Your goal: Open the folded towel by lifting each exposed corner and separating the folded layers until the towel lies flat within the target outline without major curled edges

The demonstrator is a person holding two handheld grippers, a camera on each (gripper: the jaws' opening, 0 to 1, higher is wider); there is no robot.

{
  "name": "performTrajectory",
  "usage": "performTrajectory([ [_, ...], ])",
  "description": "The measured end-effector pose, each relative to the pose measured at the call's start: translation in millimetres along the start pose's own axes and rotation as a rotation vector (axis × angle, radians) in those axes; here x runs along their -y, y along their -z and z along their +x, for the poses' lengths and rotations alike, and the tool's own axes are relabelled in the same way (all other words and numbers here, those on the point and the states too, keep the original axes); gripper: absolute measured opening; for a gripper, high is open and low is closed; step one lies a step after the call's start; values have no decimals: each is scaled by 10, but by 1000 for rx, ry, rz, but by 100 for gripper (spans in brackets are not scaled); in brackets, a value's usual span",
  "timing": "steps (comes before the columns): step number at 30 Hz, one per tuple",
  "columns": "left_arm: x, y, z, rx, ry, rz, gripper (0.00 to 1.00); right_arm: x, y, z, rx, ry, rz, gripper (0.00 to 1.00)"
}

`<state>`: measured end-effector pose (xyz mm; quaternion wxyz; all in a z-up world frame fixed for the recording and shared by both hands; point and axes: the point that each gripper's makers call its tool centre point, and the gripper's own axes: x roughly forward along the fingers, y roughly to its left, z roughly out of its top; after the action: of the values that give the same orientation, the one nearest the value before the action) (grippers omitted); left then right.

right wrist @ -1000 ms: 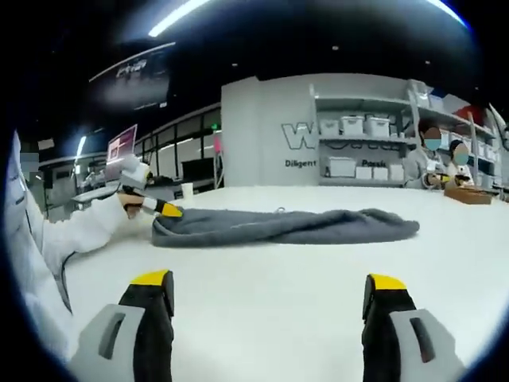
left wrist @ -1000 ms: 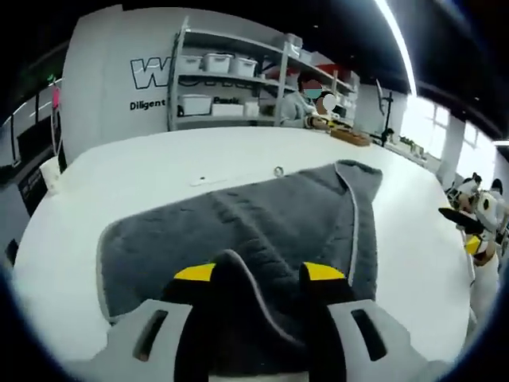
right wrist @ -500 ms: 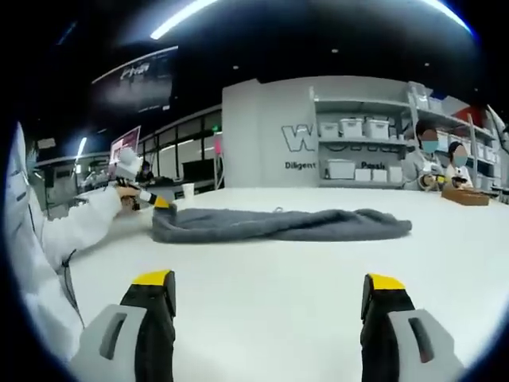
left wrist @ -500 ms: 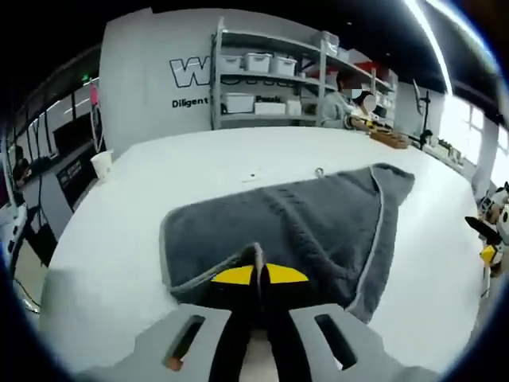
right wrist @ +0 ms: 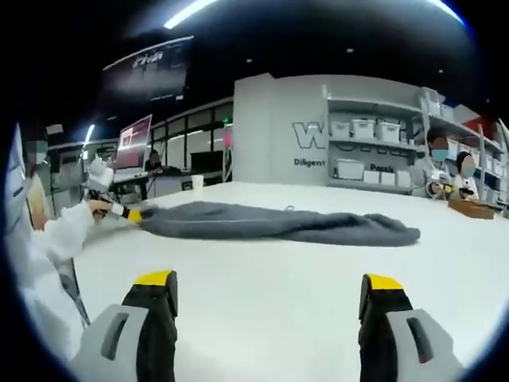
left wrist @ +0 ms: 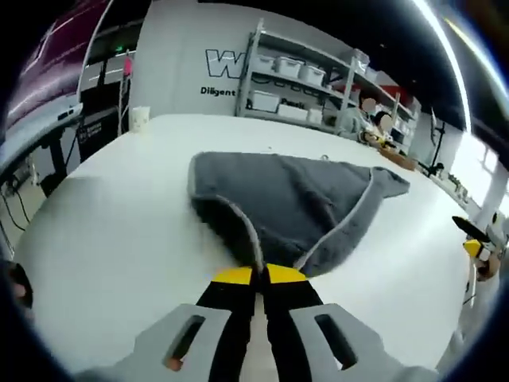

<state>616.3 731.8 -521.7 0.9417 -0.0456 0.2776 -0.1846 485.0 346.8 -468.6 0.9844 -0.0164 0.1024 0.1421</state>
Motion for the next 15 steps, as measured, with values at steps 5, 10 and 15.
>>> performTrajectory([
  [5,33,155,-109,-4,19,1,4,-64,-114,-32,8,1,-27,95],
  [10,-65,143,-238,16,15,-5,12,-92,-214,-38,5,10,-50,95],
  [15,-152,-155,-443,130,19,87,21,-84,-389,-23,9,10,-75,95],
])
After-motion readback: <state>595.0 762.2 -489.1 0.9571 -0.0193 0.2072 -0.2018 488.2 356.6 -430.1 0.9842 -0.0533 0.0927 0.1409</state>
